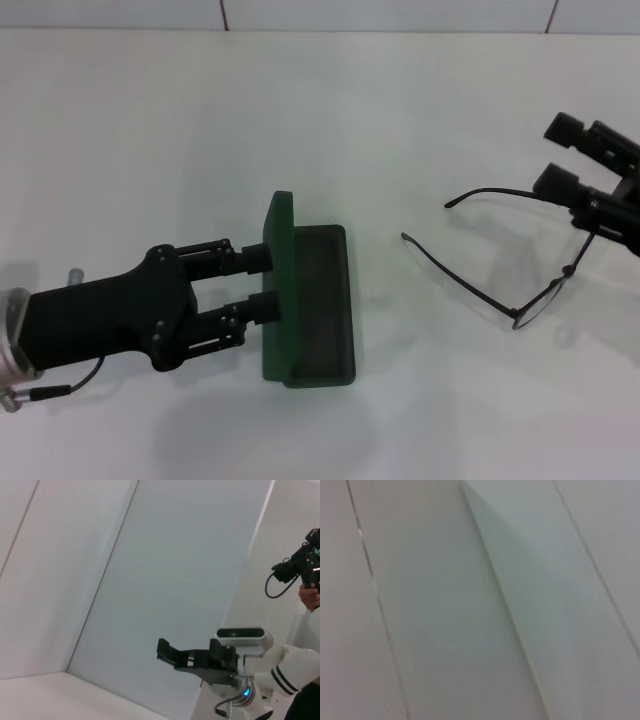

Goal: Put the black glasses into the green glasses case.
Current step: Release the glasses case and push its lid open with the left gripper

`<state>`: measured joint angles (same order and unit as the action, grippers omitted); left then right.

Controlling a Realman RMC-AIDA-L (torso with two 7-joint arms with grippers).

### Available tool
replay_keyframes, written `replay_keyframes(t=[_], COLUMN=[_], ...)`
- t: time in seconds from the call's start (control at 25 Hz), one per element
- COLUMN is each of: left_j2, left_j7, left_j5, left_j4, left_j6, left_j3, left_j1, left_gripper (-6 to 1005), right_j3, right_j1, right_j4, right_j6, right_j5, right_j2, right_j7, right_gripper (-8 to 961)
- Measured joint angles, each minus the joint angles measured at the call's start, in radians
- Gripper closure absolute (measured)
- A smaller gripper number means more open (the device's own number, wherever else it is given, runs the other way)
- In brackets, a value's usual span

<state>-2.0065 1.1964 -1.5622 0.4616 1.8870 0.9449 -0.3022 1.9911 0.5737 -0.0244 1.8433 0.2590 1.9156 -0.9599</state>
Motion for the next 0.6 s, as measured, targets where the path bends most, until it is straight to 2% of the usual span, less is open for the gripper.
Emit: replay_keyframes(t=[0.16,0.24,0.44,0.6], left_j2=[-0.002,-0.003,-0.003,-0.003], left_j7=[0.000,-0.002,-0.004,-0.005], left_j5=[-0.001,-0.001,0.003,0.005], left_j4=[-0.003,-0.010,-0.014,-0.014], left_j6=[-0.008,-0.013,-0.028,-0.044], left_j3=[0.000,0.000,0.000,0.000], left_j1=[0.001,0.002,0.003,0.000], left_gripper=[436,436,435,435], right_j3=[-0.048,-0.076,-0.141,-0.192], right_j1=[-0.010,-0.016,-0.044,-0.080], right_j4=[0.005,0.013,0.018,0.012], right_j6=[-0.004,-0.007,-0.071,-0.081], right_j5=[-0.006,-0.007,-0.010,-0.012], right_j2=[-0.009,-0.026,-0.098,-0.118], right_j7=[0.006,0.000,-0.079,-0.083], right_gripper=[101,101,101,102])
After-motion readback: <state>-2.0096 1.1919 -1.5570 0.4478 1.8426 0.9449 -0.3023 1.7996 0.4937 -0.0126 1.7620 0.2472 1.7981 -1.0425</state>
